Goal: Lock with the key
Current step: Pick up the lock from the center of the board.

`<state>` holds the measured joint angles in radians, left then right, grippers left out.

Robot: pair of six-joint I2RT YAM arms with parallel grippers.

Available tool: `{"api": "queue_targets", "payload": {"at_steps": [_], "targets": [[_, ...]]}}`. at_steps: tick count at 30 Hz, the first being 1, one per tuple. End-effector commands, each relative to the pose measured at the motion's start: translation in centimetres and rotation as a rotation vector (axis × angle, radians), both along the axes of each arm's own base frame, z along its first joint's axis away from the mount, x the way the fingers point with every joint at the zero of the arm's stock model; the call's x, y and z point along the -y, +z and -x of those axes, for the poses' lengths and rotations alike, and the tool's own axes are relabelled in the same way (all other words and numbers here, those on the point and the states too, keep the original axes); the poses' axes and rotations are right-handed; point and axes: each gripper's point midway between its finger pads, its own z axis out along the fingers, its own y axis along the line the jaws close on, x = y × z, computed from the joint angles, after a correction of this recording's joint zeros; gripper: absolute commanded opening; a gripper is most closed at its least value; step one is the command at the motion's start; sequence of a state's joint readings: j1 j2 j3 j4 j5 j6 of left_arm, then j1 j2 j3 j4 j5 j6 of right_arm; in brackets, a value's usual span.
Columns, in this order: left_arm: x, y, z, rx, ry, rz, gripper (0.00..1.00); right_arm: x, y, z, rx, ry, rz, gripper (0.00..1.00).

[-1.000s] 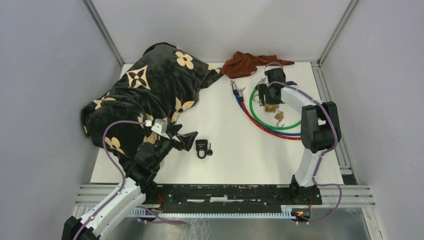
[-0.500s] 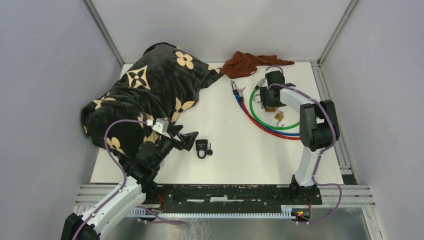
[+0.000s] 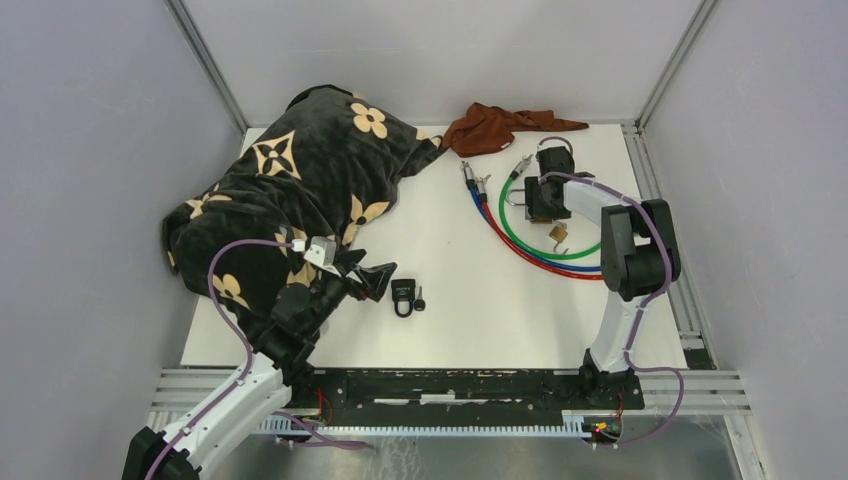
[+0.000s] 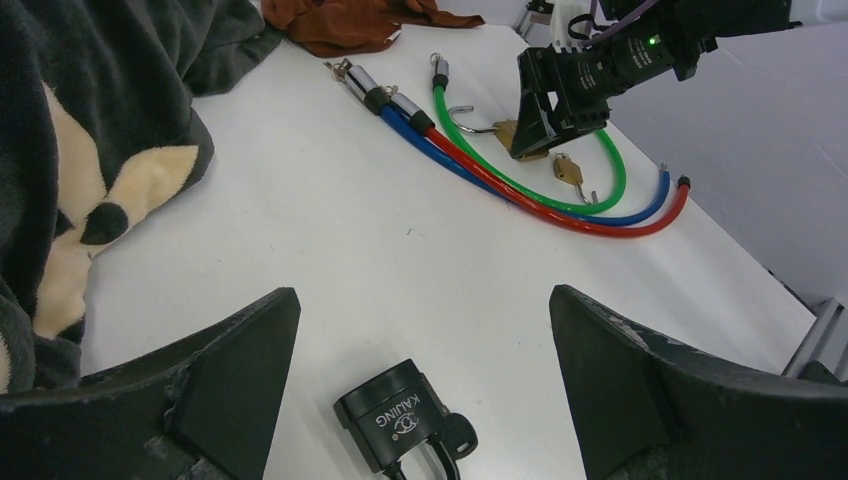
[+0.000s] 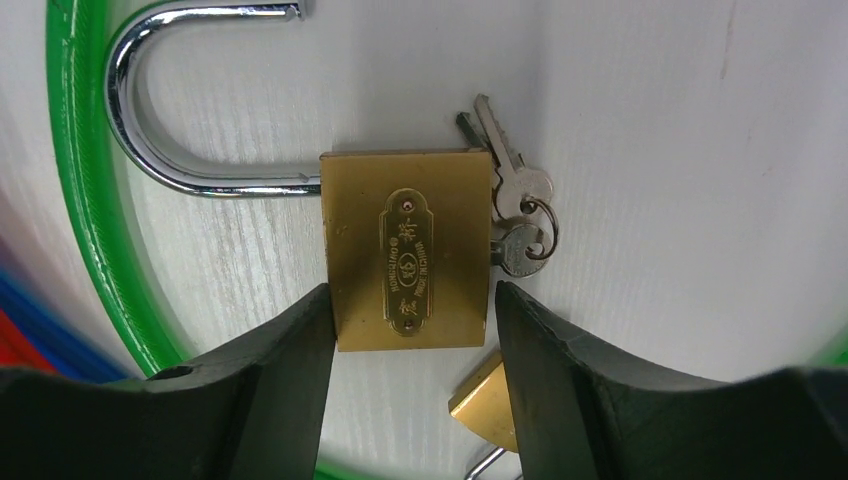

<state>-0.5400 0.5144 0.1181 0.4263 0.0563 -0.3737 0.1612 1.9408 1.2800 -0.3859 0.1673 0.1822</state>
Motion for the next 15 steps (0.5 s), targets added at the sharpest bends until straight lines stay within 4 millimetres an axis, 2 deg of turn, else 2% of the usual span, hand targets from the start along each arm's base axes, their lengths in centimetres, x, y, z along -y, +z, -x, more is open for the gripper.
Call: {"api": "queue_targets", "payload": {"at_steps": [1,6,7,10,13,15], "targets": [[0.2,1.1,0.0,0.024,-0.005,0.046,0.99,0.3,-1.1,0.1,0.0,-0.024,-0.033,0.63],[0.2,0.9,-0.1,0.016,-0.003,0.044,0.98,1.0,-1.7,0.2,-0.015,-0.03,-0.022,0.57],[0.1,0.9,-0.1,0.018,-0.003,0.043,0.98,1.1,-1.9,0.4,-0.022,-0.027,-0.019,0.5],[0.1,0.9,-0.1,0.024,-0.003,0.035,0.98,1.2,-2.0,0.7,-0.017,-0.001,-0.014,0.21],[0.4,0.5,0.0,0.019,-0.019,0.018,0.98,0.7,-0.8,0.4,0.023,0.044,-0.03,0.0],[1.2,0.3,0.4,0.016,-0.078,0.001,0.97,0.2,0.3,0.2,0.068,0.073,-0.057,0.0]]}}
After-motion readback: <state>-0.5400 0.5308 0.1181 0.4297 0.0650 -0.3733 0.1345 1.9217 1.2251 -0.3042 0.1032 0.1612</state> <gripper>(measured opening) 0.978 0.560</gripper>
